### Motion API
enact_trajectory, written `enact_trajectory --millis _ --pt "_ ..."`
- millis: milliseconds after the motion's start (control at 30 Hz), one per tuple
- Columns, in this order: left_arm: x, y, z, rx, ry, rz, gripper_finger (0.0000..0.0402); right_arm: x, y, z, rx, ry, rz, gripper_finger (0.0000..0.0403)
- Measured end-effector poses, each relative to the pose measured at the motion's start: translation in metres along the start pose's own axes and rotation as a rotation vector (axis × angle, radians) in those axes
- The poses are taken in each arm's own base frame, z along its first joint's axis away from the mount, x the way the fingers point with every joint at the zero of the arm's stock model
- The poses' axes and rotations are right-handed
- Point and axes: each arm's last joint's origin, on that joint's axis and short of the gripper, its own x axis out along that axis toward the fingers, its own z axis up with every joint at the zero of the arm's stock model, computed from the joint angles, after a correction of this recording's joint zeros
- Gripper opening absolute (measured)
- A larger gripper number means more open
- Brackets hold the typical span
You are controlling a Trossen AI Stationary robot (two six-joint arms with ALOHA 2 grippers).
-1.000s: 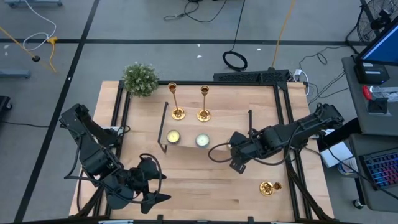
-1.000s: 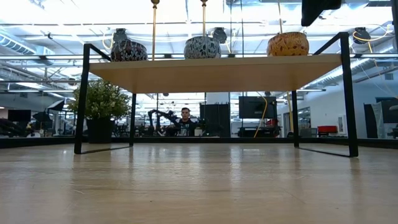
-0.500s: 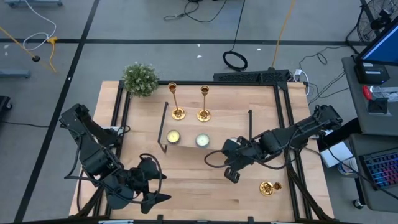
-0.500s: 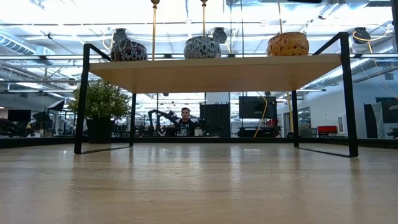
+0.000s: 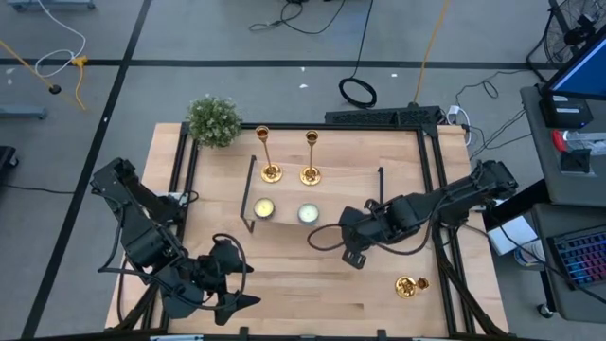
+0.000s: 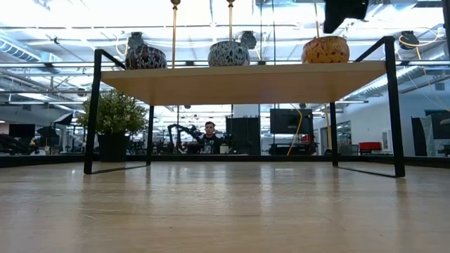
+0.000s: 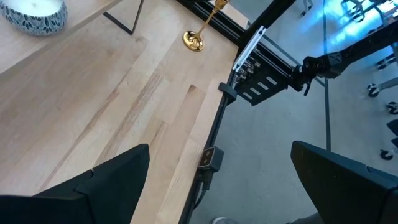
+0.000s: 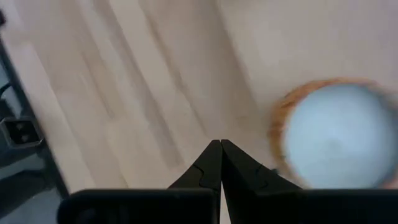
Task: Pick & Place candle stick holders
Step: Put the yellow scented candle on the shelf
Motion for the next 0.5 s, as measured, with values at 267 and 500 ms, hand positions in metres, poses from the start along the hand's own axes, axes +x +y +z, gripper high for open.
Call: enact_trajectory --millis 267,500 --pt "-0.0008 -0.0007 -0.0014 -0.005 0.003 -0.003 0.0397 -0.0008 -0.0042 0.0019 0.012 -0.034 -0.051 0.0" --pt "-0.001 -0.0008 -0.0016 -0.005 0.003 -0.004 0.0397 -0.0012 -0.0081 -0.0003 0.031 -0.029 -0.104 0.0"
